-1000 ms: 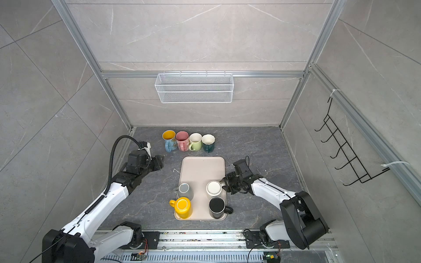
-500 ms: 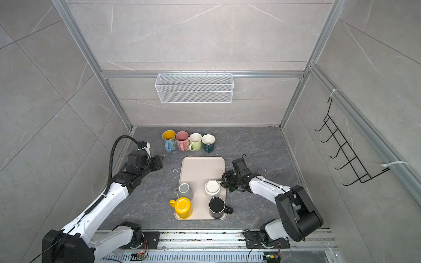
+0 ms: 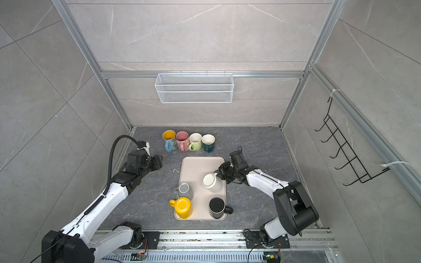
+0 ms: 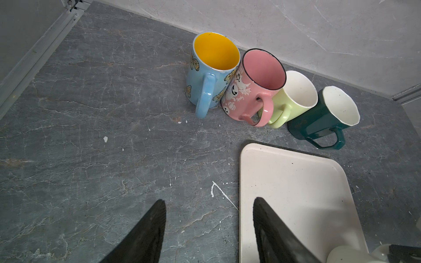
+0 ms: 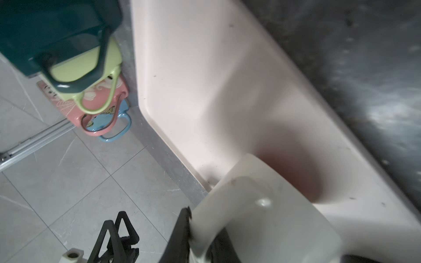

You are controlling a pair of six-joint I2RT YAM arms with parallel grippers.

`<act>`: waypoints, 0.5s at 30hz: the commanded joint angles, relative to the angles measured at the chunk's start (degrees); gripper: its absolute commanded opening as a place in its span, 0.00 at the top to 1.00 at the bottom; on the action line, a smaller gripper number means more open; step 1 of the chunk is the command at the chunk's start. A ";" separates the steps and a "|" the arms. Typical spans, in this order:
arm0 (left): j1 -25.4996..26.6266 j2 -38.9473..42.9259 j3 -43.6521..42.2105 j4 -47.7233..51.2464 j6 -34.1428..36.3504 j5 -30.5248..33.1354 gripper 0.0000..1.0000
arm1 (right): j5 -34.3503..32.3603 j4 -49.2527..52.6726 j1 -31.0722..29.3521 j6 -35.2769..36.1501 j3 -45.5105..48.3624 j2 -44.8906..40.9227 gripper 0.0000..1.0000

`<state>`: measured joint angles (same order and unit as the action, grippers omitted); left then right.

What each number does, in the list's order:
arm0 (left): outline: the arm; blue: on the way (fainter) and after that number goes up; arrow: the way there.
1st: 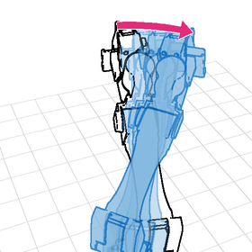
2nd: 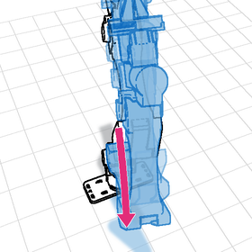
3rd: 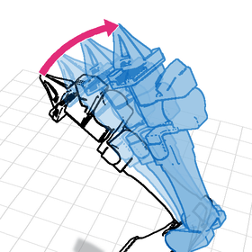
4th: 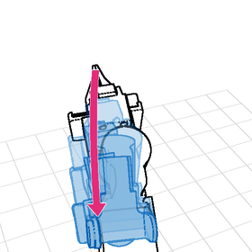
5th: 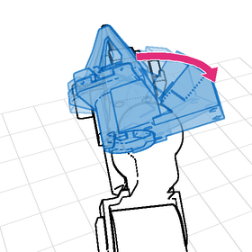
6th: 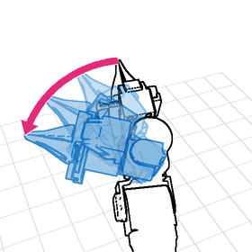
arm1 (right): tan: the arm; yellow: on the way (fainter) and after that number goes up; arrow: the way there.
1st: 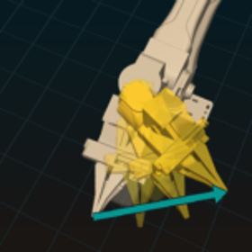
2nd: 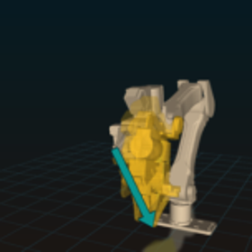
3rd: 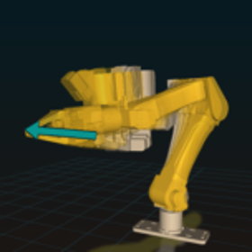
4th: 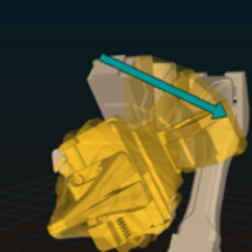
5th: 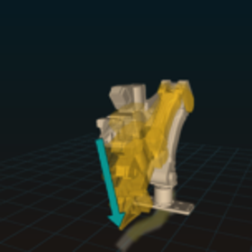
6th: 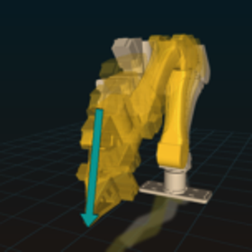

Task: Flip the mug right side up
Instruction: 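Lift the white mug and tilt it upright with the right gripper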

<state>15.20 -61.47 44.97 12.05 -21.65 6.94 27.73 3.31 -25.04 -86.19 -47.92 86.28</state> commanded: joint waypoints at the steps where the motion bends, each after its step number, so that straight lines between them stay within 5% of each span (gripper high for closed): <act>1: 0.18 1.26 2.89 -0.82 1.34 -0.45 0.36 | 0.28 1.53 0.30 7.06 -5.62 0.11 1.00; 15: 0.18 0.37 5.78 -2.11 1.10 -3.82 0.37 | -9.18 14.13 -2.79 36.48 -20.65 -2.49 1.00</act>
<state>15.20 -61.45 47.35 11.99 -21.61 5.23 21.47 14.98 -26.00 -59.66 -64.29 86.56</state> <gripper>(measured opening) 0.630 0.127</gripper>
